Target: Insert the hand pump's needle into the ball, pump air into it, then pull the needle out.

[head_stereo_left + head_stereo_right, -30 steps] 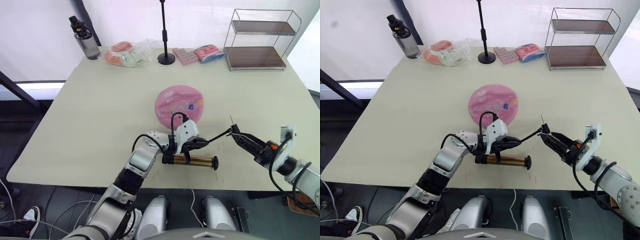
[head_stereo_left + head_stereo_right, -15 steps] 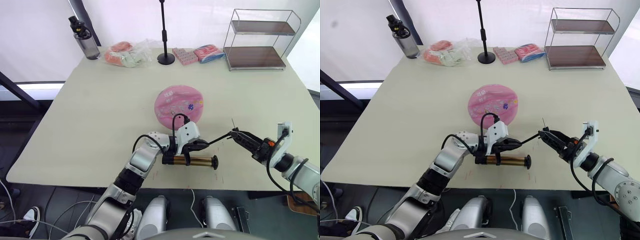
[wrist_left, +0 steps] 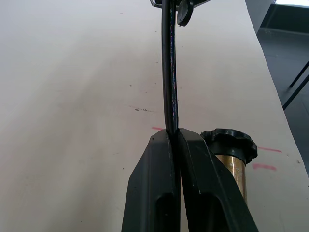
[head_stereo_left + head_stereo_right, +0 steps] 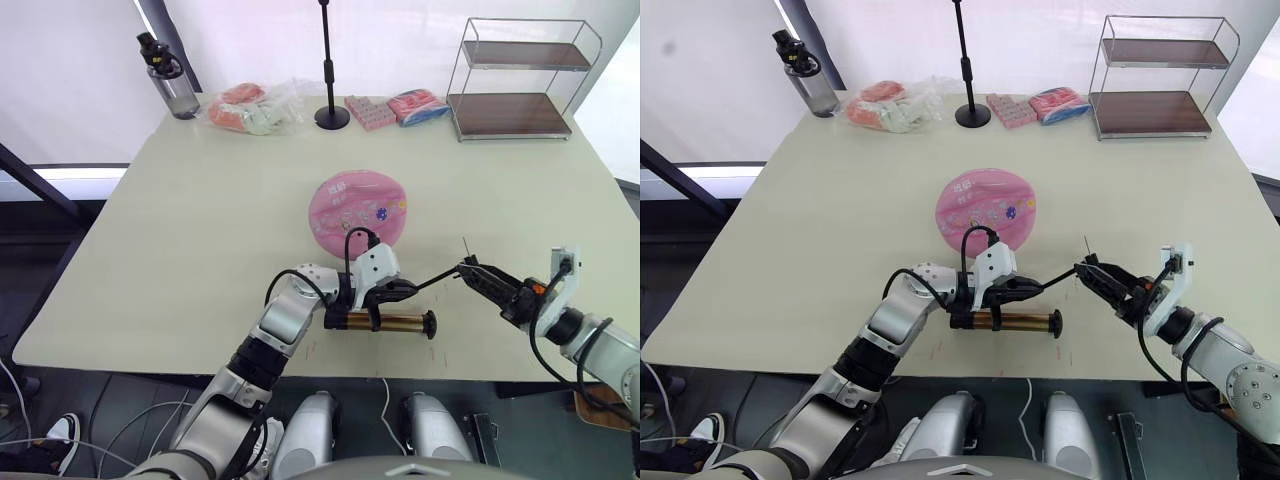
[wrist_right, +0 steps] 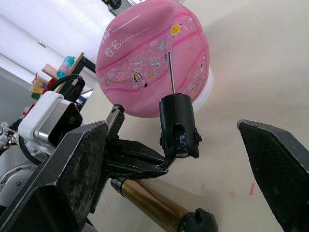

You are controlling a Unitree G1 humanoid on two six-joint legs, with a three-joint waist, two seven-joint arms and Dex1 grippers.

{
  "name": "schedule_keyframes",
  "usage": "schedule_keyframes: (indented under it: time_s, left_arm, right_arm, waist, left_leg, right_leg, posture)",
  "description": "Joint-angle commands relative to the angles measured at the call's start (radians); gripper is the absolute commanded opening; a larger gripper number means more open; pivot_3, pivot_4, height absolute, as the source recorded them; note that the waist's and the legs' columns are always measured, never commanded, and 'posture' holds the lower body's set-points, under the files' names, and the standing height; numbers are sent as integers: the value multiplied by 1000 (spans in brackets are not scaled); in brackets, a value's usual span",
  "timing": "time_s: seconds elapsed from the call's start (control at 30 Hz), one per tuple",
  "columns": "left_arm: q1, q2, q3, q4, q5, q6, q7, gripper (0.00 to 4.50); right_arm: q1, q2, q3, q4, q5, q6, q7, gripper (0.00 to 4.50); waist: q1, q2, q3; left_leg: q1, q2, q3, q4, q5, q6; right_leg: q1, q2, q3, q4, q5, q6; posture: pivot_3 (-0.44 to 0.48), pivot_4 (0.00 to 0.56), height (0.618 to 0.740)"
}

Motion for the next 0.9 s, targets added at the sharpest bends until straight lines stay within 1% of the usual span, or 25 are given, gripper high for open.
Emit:
schedule_keyframes:
  time_s: [0.03, 0.1, 0.17, 0.2, 0.27, 0.33, 0.37, 0.4, 0.43, 0.47, 0.8, 0.9]
  left_arm:
    - [2, -8, -4, -25, -22, -17, 1, 107]
    - [7, -6, -5, -27, -23, -16, 0, 107]
    - [9, -6, -5, -30, -23, -14, 1, 0]
    - [9, -6, -5, -30, -23, -14, 1, 0]
    - [9, -7, -5, -29, -24, -12, 0, 0]
    - [8, -7, -5, -28, -24, -13, 0, 0]
    - [8, -7, -5, -27, -24, -13, 0, 0]
    - [8, -8, -5, -26, -24, -13, 0, 0]
    - [8, -8, -5, -27, -25, -12, 0, 0]
    - [8, -9, -6, -27, -25, -12, 0, 0]
    - [12, -10, -7, -30, -29, -7, 0, 0]
    - [15, -17, 7, -34, -44, 4, 11, 0]
  right_arm:
    - [-12, 12, -11, -29, 14, -16, -6, 4500]
    - [-14, 16, -11, -29, 14, -19, -10, 4500]
    - [-13, 17, -12, -31, 14, -17, -11, 3957]
    - [-14, 18, -12, -32, 13, -18, -12, 3781]
    - [-15, 21, -12, -33, 11, -20, -14, 2710]
    - [-16, 24, -12, -34, 9, -25, -17, 1905]
    - [-16, 25, -12, -34, 8, -26, -17, 1396]
    - [-16, 26, -11, -35, 6, -29, -18, 1184]
    - [-16, 26, -11, -35, 6, -31, -20, 658]
    - [-15, 27, -11, -36, 6, -32, -22, 342]
    - [-18, 36, -6, -43, 2, -38, -32, 347]
    - [-21, 33, -1, -48, -8, -39, -32, 347]
  waist:
    - [0, 0, 0]
    - [0, 0, 0]
    - [0, 0, 0]
    - [0, 0, 0]
    - [0, 0, 0]
    - [0, 0, 0]
    - [0, 0, 0]
    - [0, 0, 0]
    - [0, 0, 0]
    - [0, 0, 0]
    - [0, 0, 0]
    - [0, 0, 0]
  left_leg:
    - [0, 0, 0, 0, 0, 0]
    - [0, 0, 0, 0, 0, 0]
    - [0, 0, 0, 0, 0, 0]
    - [0, 0, 0, 0, 0, 0]
    - [0, 0, 0, 0, 0, 0]
    - [0, 0, 0, 0, 0, 0]
    - [0, 0, 0, 0, 0, 0]
    - [0, 0, 0, 0, 0, 0]
    - [0, 0, 0, 0, 0, 0]
    - [0, 0, 0, 0, 0, 0]
    - [0, 0, 0, 0, 0, 0]
    - [0, 0, 0, 0, 0, 0]
  right_leg:
    - [0, 0, 0, 0, 0, 0]
    - [0, 0, 0, 0, 0, 0]
    - [0, 0, 0, 0, 0, 0]
    - [0, 0, 0, 0, 0, 0]
    - [0, 0, 0, 0, 0, 0]
    - [0, 0, 0, 0, 0, 0]
    - [0, 0, 0, 0, 0, 0]
    - [0, 0, 0, 0, 0, 0]
    - [0, 0, 0, 0, 0, 0]
    - [0, 0, 0, 0, 0, 0]
    - [0, 0, 0, 0, 0, 0]
    - [0, 0, 0, 0, 0, 0]
  posture:
    - [0, 150, 736]
    - [0, 150, 736]
    - [0, 150, 736]
    - [0, 150, 736]
    - [0, 150, 736]
    - [0, 150, 736]
    - [0, 150, 736]
    - [0, 150, 736]
    - [0, 150, 736]
    - [0, 150, 736]
    - [0, 150, 736]
    - [0, 150, 736]
